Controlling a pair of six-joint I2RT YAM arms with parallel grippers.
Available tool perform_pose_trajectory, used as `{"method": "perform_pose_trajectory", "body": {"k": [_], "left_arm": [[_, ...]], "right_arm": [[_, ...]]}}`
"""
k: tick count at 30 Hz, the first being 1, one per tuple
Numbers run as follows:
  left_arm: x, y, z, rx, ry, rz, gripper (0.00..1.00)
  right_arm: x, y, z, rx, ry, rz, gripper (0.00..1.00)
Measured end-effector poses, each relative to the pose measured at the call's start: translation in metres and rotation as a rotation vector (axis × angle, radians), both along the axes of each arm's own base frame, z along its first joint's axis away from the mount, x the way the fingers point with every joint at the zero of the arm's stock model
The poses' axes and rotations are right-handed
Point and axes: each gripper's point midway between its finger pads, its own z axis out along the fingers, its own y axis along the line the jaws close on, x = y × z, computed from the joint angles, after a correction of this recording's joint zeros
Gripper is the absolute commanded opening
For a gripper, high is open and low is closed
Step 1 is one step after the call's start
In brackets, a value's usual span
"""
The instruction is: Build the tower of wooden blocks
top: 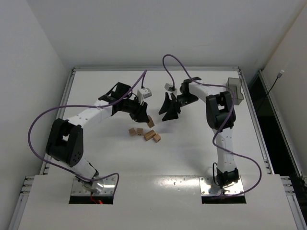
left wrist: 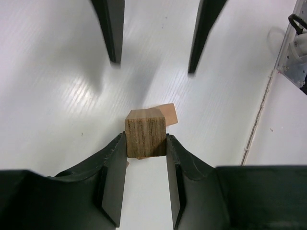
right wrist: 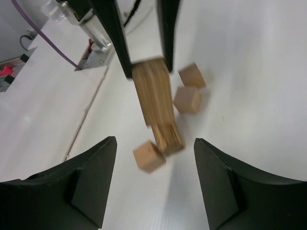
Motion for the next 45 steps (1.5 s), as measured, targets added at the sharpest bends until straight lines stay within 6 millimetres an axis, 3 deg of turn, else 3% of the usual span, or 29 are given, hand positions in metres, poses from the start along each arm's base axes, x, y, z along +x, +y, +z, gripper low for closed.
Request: {"method": "perform_pose_trajectory", "body": {"k": [5,9,12,13,15,18,20,22,29,31,32,35,37,39,42,45], "left_arm": [[-0.009,0.003,-0.010,0.031,0.015,0.034,0.00],[-0.014,-0.007,-0.016,0.091,-0.028,0.035,0.00],[-0.013,-0.015,-0.021,0.149,-0.082,0.040,0.00],[-0.012,-0.017,-0.022,0.168,-0.100,0.045,0.00],[-0.004,-0.021,-0.024,0.204,-0.141,0.066,0.00],[0.014,-0.022,-0.024,0.240,-0.191,0.129,0.00],[0.028,-0.019,-0.024,0.253,-0.213,0.195,0.00],[0.038,-0.015,-0.026,0.266,-0.214,0.271,0.00],[0.043,-0.020,-0.029,0.267,-0.157,0.491,0.00],[0.039,-0.026,-0.028,0.259,-0.130,0.534,0.00],[0.038,-0.030,-0.027,0.254,-0.116,0.554,0.00],[0.042,-0.039,-0.019,0.253,-0.116,0.637,0.00],[0.045,-0.046,-0.013,0.265,-0.135,0.714,0.00],[0.046,-0.053,-0.008,0.260,-0.155,0.778,0.00],[0.040,-0.058,-0.011,0.254,-0.137,0.842,0.00],[0.040,-0.054,-0.013,0.247,-0.116,0.901,0.00]], "right_arm": [[0.032,-0.064,-0.012,-0.101,0.022,-0.138,0.64],[0.065,-0.129,-0.029,-0.305,0.061,-0.294,0.52],[0.085,-0.173,-0.035,-0.518,-0.050,-0.415,0.52],[0.086,-0.181,-0.032,-0.576,-0.100,-0.451,0.58],[0.082,-0.194,-0.019,-0.673,-0.208,-0.523,0.62],[0.085,-0.205,0.021,-0.728,-0.363,-0.647,0.65],[0.096,-0.210,0.048,-0.714,-0.416,-0.750,0.53],[0.106,-0.220,0.065,-0.696,-0.408,-0.860,0.34],[0.132,-0.252,0.067,-0.632,-0.106,-1.059,0.28],[0.139,-0.260,0.066,-0.651,-0.061,-1.108,0.37],[0.140,-0.264,0.065,-0.674,-0.052,-1.141,0.56],[0.139,-0.266,0.072,-0.728,-0.114,-1.237,1.00],[0.129,-0.260,0.088,-0.721,-0.195,-1.294,1.00],[0.119,-0.250,0.118,-0.634,-0.267,-1.351,1.00],[0.117,-0.258,0.167,-0.478,-0.324,-1.448,1.00],[0.122,-0.270,0.182,-0.377,-0.298,-1.456,1.00]]}}
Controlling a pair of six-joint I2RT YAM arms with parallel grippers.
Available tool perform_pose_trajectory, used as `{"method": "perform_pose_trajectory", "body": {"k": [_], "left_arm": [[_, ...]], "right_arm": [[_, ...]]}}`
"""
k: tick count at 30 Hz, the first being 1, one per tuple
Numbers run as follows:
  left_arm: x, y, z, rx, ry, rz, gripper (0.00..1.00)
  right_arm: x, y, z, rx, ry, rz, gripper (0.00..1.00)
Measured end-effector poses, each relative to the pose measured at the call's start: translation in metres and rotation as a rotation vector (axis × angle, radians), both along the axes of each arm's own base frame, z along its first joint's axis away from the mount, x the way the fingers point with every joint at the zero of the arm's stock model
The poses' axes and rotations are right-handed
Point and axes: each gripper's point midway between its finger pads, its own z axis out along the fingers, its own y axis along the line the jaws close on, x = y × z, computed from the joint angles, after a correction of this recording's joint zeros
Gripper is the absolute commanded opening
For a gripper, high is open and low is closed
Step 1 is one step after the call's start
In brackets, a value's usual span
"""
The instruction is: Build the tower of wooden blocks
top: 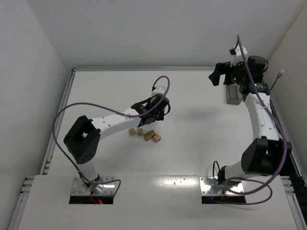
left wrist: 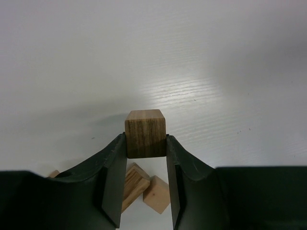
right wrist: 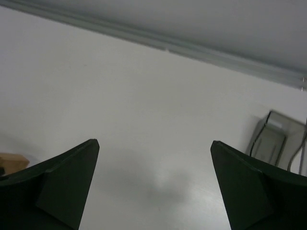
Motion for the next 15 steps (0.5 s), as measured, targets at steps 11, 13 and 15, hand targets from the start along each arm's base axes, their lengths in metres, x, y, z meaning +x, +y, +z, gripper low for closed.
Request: {"method": "perform_pose_trajectory", "body": {"k": [11,13,15], "left_arm": [[0.002,0.012,-0.029,0.023,0.052,0.139,0.00],[0.004,0.013,-0.036,0.028,0.064,0.155,0.00],[0.006,0.014,-0.040,0.033,0.072,0.165,0.00]], "right_arm": [[0.014,-0.001,-0.047,-0.016,0.222,-0.073,1.00],[0.010,-0.003,-0.047,-0.028,0.215,-0.100,1.00],[0.005,-0.007,-0.049,-0.036,0.217,-0.124,1.00]]}}
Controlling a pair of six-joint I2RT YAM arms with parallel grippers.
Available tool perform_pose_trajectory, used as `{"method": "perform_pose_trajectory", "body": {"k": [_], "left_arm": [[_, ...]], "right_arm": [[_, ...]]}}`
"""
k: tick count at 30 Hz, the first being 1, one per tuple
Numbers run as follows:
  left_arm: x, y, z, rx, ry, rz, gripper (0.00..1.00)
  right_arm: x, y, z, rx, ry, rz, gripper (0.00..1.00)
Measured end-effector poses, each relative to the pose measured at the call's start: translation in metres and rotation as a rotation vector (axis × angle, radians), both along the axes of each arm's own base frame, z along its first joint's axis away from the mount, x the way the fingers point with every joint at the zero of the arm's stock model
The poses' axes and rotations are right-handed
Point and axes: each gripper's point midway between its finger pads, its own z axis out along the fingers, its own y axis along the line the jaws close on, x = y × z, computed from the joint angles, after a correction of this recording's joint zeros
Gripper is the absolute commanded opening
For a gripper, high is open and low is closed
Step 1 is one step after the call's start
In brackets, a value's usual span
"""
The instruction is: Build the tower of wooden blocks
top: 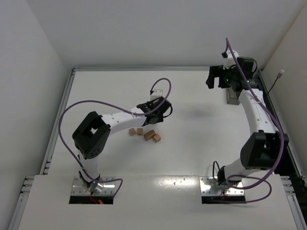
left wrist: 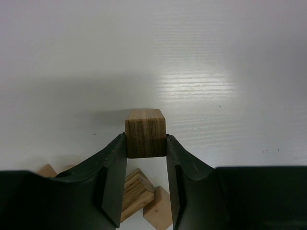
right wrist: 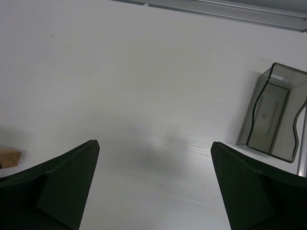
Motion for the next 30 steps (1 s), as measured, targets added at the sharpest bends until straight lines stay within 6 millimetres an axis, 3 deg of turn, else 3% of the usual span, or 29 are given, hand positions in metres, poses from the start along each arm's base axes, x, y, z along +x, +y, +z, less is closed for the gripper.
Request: {"method": "perform_pose_trajectory", "body": {"k": [13,30], "left_arm": [[0.033,0.033,-0.021,0.002,0.041,0.122,0.00],[0.025,0.020,-0.022,-0.058,0.074,0.088,0.00]], "right_arm": [[-0.003,0.004,-0.002,0.005,-0.003,-0.024,1.00],[-0.002,0.013,-0.011,0.031,0.021,0.018,1.00]]}}
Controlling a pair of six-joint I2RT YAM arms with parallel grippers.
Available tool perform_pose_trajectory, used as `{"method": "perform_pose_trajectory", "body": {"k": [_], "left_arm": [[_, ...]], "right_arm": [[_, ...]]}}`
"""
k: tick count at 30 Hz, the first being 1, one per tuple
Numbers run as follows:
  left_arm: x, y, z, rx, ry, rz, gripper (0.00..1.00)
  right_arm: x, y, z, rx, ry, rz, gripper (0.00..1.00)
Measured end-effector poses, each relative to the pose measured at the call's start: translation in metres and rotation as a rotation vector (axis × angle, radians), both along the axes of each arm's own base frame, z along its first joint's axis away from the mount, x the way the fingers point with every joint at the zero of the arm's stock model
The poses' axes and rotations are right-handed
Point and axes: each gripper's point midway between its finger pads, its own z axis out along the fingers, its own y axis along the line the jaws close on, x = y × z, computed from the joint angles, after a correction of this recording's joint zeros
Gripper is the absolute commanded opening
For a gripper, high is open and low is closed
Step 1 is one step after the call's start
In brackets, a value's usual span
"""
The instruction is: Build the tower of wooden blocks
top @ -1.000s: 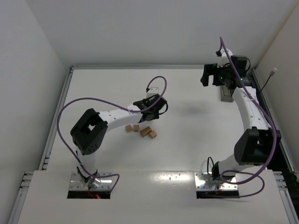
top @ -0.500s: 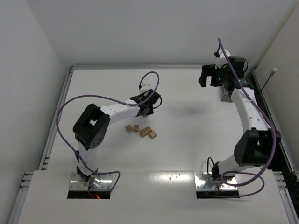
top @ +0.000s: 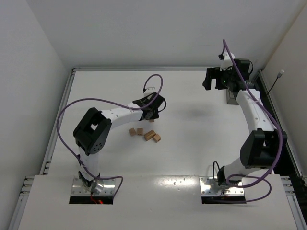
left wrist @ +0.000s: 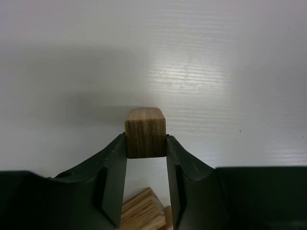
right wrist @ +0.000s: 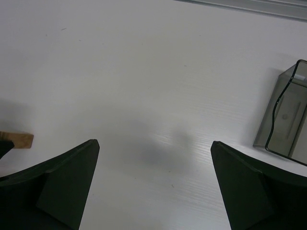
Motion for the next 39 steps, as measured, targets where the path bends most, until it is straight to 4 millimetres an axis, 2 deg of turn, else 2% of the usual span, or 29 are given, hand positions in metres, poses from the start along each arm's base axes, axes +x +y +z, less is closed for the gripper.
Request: {"method": "perform_pose_trajectory", "body": {"k": [6,16,27,31,34,35,39], "left_arm": [[-0.015,-0.007,0.004,-0.013,0.006,-0.033,0.00],[-0.017,-0.011,0.004,-0.027,0.014,-0.048,0.00],[-0.017,-0.012,-0.001,-0.019,0.019,-0.052,0.09],[-0.016,-0.012,-0.001,-0.019,0.017,-0.053,0.20],[-0.015,-0.014,-0.001,-0.021,0.017,-0.055,0.31],[-0.015,-0.014,-0.001,-0.019,0.016,-0.057,0.39],[-0.016,-0.015,-0.004,-0.018,0.025,-0.067,0.50]], "right_arm": [[0.001,0.003,-0.004,0.002,0.009,0.007,1.00],[0.000,0.003,-0.004,0.002,0.010,0.009,1.00],[0.000,0.003,-0.004,0.002,0.012,0.009,0.99],[0.000,0.003,-0.004,0.003,0.012,0.010,0.99],[0.000,0.004,-0.004,0.007,0.012,0.015,0.99],[0.000,0.005,-0.004,0.008,0.012,0.017,0.99],[0.000,0.005,-0.004,0.010,0.012,0.021,0.99]]}}
